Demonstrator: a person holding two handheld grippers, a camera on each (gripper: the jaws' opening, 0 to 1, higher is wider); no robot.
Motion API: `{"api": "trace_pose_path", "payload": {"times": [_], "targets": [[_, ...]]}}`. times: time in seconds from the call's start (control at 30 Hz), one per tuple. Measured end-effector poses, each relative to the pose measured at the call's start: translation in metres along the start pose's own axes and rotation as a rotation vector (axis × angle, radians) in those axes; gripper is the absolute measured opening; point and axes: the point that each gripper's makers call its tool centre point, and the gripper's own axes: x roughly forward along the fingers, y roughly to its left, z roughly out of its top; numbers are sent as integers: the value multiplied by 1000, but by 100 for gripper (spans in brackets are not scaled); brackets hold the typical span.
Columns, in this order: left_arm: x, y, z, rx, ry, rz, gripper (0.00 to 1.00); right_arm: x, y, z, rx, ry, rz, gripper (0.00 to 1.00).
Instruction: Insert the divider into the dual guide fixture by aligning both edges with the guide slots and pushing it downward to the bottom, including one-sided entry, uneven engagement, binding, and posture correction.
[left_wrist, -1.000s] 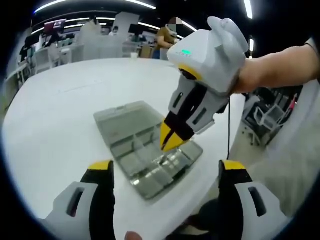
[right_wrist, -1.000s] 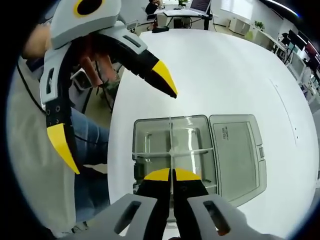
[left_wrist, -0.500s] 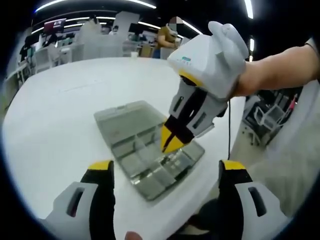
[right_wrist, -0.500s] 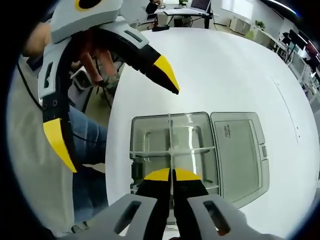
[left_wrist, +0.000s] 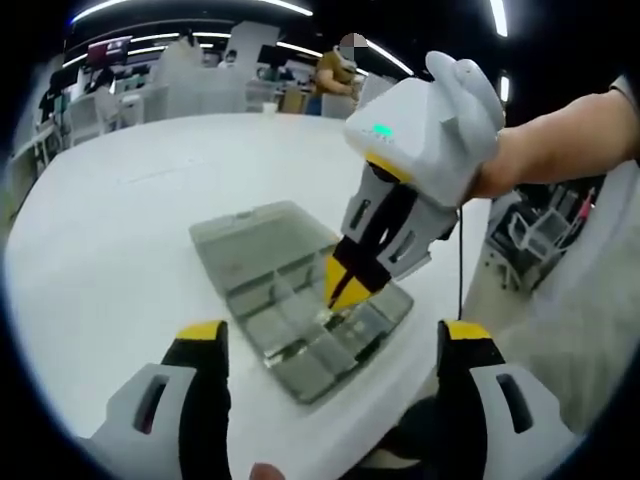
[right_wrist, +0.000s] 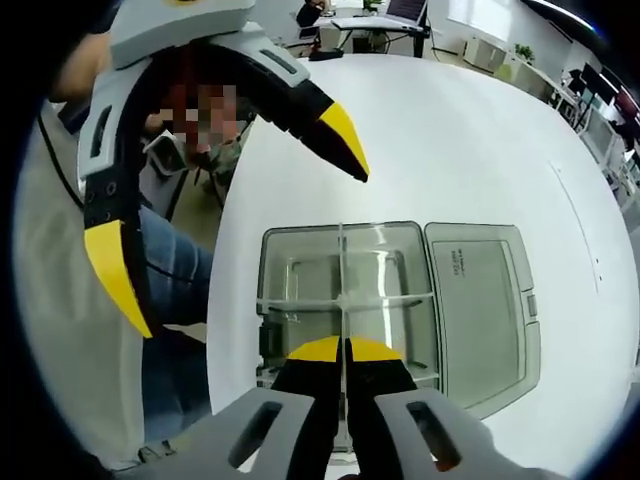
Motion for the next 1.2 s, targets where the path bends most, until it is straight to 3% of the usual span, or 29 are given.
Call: {"api": "trace_pose_path", "payload": {"times": [0.8,1.2], "targets": [[0,-1,-1,-6,-1,1,83,3,0,-1,-117,30,-109,0],[-2,-1,-2,-6,-4,4,83,3,-3,-1,-125,30,-161,0]]}}
